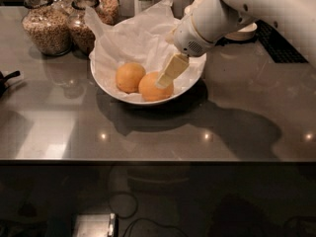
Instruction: Pick orange from white bowl
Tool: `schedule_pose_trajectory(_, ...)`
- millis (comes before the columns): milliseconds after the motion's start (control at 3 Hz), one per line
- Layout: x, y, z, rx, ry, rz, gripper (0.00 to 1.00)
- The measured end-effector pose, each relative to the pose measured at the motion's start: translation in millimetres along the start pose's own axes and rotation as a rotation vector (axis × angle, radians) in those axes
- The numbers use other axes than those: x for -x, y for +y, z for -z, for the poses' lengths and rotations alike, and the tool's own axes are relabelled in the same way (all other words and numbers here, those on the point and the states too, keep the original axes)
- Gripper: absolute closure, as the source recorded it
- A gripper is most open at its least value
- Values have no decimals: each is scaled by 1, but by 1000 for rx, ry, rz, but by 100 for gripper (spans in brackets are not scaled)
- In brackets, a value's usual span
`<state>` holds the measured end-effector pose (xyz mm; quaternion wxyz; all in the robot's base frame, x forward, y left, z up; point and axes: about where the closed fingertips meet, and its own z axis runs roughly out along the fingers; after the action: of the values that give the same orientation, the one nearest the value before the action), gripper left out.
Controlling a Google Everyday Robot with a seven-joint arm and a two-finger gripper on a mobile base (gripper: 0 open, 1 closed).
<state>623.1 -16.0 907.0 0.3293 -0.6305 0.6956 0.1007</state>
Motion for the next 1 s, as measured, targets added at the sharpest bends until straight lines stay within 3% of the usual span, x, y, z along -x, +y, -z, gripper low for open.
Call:
schedule_pose_trajectory(333,0,0,0,0,0,0,9)
schedule_pose_trajectory(1000,4,11,-15,80,6,9,15)
